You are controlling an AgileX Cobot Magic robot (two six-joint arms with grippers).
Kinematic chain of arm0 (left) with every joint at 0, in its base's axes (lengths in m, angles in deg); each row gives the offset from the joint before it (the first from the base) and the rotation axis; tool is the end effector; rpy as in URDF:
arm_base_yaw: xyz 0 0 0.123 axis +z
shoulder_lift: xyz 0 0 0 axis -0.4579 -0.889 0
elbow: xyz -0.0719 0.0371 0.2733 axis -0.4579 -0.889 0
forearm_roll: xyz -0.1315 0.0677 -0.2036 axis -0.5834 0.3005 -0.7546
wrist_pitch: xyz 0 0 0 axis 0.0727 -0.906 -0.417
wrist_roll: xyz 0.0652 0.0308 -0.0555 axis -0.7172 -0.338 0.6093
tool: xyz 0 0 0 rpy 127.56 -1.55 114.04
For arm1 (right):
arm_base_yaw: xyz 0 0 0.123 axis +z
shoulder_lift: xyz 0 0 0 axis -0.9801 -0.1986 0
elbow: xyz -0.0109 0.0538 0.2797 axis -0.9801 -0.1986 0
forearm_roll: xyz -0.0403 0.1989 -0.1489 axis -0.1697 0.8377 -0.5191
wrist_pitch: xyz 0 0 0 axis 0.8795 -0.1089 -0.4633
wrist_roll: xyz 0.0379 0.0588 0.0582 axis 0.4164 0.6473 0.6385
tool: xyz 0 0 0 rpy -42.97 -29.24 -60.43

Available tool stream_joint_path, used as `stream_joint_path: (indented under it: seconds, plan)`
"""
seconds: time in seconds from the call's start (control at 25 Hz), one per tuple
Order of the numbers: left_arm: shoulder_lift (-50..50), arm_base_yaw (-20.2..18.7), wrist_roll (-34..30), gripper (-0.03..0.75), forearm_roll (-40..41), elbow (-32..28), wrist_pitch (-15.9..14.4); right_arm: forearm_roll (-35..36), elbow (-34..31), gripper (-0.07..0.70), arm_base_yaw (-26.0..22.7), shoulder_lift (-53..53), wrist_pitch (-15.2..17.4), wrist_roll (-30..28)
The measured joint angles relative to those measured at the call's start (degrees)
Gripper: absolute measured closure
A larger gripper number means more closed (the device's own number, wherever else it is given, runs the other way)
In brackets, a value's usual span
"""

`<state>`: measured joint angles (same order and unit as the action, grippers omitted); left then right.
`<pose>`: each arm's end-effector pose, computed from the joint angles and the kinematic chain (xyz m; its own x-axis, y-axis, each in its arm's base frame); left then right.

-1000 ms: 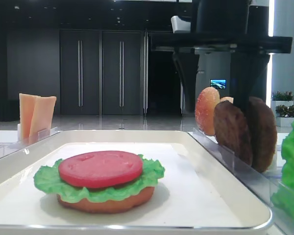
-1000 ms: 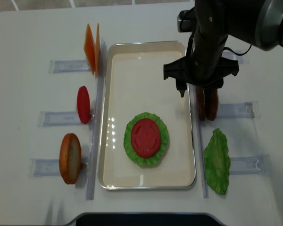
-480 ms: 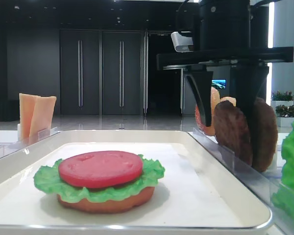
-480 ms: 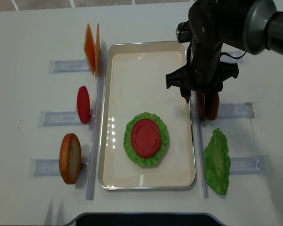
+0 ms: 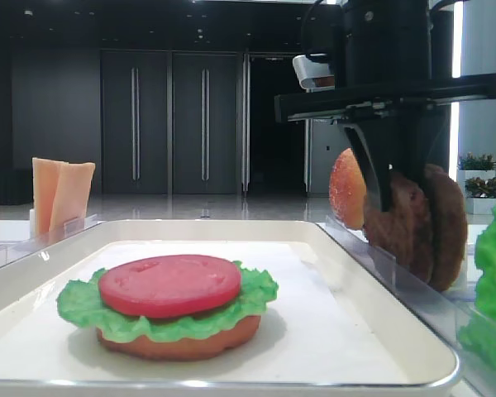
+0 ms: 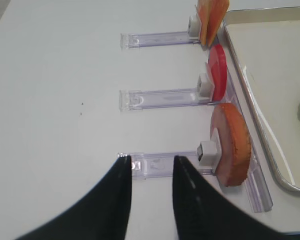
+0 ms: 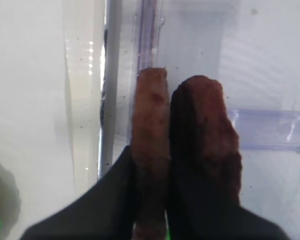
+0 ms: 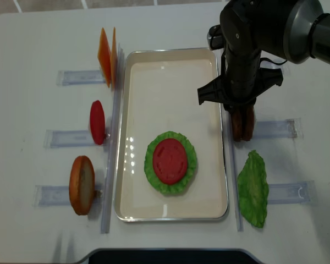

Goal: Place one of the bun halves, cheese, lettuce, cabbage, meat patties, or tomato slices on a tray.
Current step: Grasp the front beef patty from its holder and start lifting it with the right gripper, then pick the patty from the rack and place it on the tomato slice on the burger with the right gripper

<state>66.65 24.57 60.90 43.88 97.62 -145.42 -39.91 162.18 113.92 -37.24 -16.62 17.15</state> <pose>-0.0068 0.0067 0.2670 -0.5043 0.0462 -0.8623 -0.0015 0.9985 0.0544 0.3038 0.2032 0.2074 -0.9886 -0.1340 -0.0685 -0.1276 0.9877 -0.0906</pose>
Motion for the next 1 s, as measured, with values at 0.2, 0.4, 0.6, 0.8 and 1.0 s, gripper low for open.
stream_joint_path:
  seconds: [0.2,0.4,0.6,0.8,1.0]
  plan:
    - [0.0,0.0,0.0,0.496,0.0,0.0,0.0,-0.06,0.0,0.489,0.0,0.0,0.05,-0.32]
    - [0.0,0.0,0.0,0.496,0.0,0.0,0.0,-0.06,0.06,0.489,0.0,0.0,0.51,-2.71]
    - [0.0,0.0,0.0,0.496,0.0,0.0,0.0,0.78,0.1,0.489,0.0,0.0,1.21,-2.97]
    - [0.0,0.0,0.0,0.496,0.0,0.0,0.0,3.17,0.1,0.489,0.0,1.18,4.02,-3.41]
    - [0.0,0.0,0.0,0.496,0.0,0.0,0.0,3.87,0.1,0.49,0.0,5.08,4.92,-1.64]
